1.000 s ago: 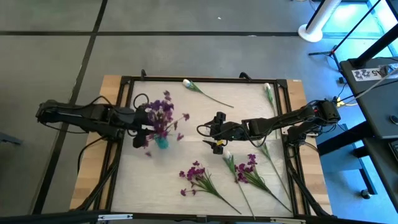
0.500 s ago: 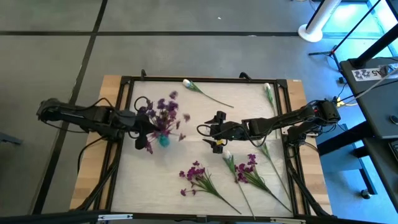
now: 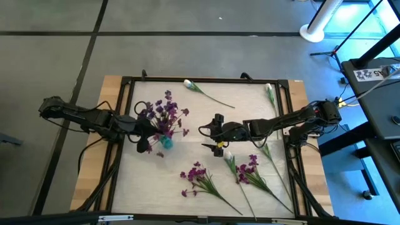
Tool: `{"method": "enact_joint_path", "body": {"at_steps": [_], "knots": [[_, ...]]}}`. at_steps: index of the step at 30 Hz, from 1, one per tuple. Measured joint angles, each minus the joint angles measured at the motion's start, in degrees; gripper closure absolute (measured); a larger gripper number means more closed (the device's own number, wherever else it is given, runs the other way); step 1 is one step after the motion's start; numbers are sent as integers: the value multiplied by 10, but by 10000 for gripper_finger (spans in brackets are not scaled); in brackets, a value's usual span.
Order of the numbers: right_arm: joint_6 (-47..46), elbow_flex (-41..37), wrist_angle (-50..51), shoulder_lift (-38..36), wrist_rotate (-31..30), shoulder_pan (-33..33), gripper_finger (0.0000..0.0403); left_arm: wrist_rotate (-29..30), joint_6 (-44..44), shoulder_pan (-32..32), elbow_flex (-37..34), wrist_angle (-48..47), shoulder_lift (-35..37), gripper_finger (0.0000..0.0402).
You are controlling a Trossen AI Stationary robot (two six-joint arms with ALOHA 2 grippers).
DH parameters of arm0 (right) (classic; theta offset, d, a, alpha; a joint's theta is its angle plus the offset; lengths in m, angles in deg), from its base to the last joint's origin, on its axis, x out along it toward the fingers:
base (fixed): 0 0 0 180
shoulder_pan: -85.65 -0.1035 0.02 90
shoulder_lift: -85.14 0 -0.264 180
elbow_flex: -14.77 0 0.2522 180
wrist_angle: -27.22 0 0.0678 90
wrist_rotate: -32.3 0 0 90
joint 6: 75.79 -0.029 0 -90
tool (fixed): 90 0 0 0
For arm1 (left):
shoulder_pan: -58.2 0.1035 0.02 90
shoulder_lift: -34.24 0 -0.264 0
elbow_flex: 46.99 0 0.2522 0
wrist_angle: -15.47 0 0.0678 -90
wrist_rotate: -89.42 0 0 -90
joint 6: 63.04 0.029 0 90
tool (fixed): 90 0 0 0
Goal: Sort flowers into vase by color
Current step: Put the violet flowers into the blue flower vase
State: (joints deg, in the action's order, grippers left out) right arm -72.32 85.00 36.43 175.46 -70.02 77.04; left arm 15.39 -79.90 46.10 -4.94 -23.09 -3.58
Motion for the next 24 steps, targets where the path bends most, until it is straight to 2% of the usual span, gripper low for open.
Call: {"method": "enact_joint_path", "body": {"at_steps": [7,14,17,24], "knots": [[0,0,8,1,10,0,40,-3,0,0,-1,7,-1,391],[-7,0,44,1,14,0,40,3,-18,1,-3,4,-2,329],[-13,0,66,-2,-8,0,40,9,-16,1,-2,5,0,304],[-21,0,81,-27,-4,0,40,7,-10,1,49,-46,3,265]]}}
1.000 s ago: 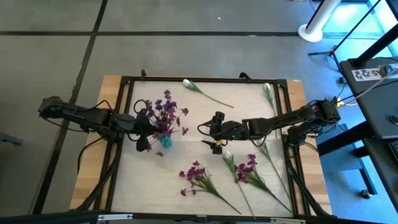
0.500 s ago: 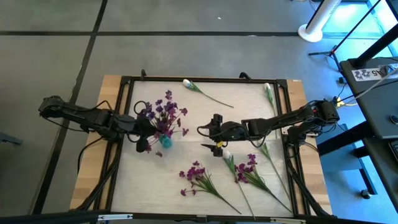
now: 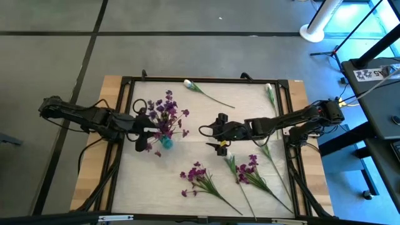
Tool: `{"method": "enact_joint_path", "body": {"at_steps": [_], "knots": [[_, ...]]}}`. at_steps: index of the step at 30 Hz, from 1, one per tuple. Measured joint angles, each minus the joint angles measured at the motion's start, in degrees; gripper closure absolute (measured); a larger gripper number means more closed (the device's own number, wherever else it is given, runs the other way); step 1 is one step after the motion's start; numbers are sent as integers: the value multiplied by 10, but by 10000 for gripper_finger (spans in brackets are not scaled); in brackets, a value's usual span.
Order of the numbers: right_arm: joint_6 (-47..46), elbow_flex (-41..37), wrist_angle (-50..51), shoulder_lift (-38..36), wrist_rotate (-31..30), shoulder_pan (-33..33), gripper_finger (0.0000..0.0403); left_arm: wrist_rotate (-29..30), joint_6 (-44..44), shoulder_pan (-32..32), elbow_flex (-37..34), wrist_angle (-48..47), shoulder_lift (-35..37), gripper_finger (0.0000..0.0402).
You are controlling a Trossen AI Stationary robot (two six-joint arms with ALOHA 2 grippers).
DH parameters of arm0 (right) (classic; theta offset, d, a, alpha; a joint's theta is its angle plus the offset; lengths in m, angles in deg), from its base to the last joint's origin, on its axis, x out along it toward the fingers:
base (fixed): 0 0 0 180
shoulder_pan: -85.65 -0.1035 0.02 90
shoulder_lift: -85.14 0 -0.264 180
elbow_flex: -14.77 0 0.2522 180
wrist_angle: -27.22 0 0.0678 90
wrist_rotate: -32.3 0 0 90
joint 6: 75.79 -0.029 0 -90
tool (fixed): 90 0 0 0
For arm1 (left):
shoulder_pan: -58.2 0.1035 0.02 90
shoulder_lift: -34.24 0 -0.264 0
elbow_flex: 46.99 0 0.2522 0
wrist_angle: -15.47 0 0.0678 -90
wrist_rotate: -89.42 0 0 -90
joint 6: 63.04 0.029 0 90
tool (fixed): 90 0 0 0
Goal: Sort flowers into vase by color
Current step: Put the violet flowers into the blue flower vase
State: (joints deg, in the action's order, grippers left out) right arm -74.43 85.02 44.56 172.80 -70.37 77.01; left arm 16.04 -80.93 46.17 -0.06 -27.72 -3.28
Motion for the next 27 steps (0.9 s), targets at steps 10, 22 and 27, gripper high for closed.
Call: {"method": "enact_joint_path", "body": {"at_steps": [10,22,27], "knots": [[4,0,-42,-9,36,0,40,-4,-7,0,45,-22,1,256],[30,41,-63,-10,57,0,40,39,-26,0,156,-177,1,256],[34,73,-47,-11,79,-16,40,12,-35,-1,204,-189,6,256]]}}
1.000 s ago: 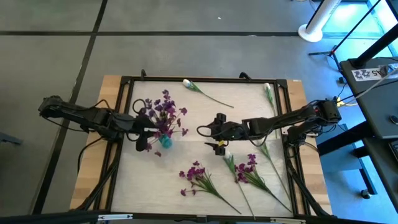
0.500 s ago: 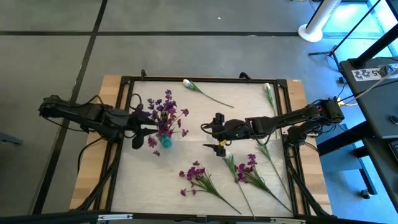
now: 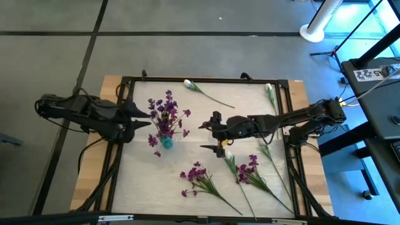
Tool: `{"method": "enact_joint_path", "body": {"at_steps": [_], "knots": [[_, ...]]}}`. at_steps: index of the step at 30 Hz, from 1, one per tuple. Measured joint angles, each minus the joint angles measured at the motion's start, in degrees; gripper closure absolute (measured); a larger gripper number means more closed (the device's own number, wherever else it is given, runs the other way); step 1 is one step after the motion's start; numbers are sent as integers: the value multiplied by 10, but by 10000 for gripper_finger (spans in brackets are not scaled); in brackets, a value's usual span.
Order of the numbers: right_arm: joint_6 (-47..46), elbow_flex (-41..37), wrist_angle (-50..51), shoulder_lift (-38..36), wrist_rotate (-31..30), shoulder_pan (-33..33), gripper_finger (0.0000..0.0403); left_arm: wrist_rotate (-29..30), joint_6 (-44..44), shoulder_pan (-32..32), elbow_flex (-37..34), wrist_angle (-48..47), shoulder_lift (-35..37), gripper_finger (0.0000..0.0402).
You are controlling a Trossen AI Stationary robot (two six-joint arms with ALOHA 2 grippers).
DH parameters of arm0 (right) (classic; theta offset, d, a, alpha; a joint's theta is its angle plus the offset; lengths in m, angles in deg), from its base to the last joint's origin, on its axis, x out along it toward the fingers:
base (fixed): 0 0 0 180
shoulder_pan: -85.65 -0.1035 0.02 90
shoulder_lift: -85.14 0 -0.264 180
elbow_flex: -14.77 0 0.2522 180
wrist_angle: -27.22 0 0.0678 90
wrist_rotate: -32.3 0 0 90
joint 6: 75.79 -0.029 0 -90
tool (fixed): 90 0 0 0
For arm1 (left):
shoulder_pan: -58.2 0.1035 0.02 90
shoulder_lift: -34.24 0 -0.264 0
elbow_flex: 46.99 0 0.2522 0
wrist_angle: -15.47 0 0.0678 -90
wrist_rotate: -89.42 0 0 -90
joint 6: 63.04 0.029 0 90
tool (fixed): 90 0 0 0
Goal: Sort flowers into vase by color
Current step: Put the violet flowers into the blue flower vase, then adjust the blue flower vase
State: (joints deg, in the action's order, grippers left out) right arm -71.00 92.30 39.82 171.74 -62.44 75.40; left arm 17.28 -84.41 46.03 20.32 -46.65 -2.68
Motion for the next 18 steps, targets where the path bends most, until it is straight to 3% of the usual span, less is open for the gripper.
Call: {"method": "enact_joint_path", "body": {"at_steps": [4,8,13,18], "knots": [[1,2,2,0,-18,-45,40,-74,21,-17,16,45,11,260],[-17,2,2,0,-83,-97,40,-112,64,-42,17,108,32,270],[-101,2,8,15,-144,-157,40,-168,88,-70,17,173,43,278],[-200,1,9,55,-198,-216,40,-174,79,-103,17,180,34,280]]}}
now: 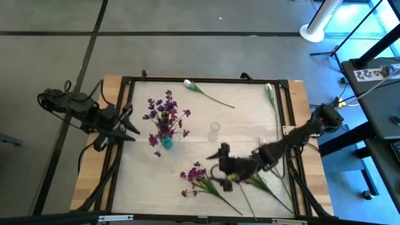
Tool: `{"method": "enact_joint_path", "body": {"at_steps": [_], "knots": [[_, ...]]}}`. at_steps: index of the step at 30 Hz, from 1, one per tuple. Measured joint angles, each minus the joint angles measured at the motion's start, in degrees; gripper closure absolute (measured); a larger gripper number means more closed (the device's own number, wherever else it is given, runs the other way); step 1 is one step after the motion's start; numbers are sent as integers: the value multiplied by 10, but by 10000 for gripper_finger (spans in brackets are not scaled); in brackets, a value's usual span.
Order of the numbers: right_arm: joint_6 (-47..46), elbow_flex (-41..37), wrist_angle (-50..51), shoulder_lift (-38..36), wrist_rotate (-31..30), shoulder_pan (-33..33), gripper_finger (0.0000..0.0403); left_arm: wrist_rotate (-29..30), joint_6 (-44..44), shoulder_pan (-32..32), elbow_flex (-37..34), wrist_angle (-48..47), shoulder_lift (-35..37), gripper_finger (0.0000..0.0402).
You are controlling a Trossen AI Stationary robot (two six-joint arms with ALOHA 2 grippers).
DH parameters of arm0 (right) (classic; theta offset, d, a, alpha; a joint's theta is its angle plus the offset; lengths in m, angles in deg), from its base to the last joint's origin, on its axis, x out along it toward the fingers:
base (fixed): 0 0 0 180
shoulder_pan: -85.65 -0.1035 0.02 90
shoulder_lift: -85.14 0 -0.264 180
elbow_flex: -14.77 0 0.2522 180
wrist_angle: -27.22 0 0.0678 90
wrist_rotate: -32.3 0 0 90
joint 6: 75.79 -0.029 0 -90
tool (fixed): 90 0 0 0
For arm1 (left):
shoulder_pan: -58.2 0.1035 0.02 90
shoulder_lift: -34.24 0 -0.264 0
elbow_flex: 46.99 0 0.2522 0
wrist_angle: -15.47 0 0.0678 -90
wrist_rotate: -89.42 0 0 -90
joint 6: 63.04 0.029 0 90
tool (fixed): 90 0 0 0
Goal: Sort flowers into vase by color
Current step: Adjust the blue flower vase
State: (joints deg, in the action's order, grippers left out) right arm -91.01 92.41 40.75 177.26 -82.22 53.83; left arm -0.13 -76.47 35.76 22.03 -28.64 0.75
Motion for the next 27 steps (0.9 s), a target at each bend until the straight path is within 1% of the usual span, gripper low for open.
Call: {"method": "enact_joint_path", "body": {"at_steps": [4,9,13,16,18,20,22,24,27], "knots": [[-90,0,4,33,-23,-46,40,1,-31,-38,0,-8,-19,280],[-160,0,5,56,-65,-98,40,23,-101,-100,0,-30,-42,280],[-199,0,6,62,-64,-121,40,35,-178,-158,0,-61,-61,280],[-223,0,5,62,-60,-126,40,75,-245,-204,0,-96,-74,280],[-230,0,5,62,-59,-126,40,126,-289,-234,-6,-120,-85,280],[-231,0,5,62,-59,-125,40,162,-327,-256,-31,-127,-92,280],[-230,0,8,64,-60,-123,40,184,-349,-272,-68,-118,-101,280],[-218,0,12,66,-65,-116,40,221,-356,-276,-111,-81,-114,280],[-205,0,14,66,-73,-106,40,270,-329,-271,-182,8,-131,280]]}}
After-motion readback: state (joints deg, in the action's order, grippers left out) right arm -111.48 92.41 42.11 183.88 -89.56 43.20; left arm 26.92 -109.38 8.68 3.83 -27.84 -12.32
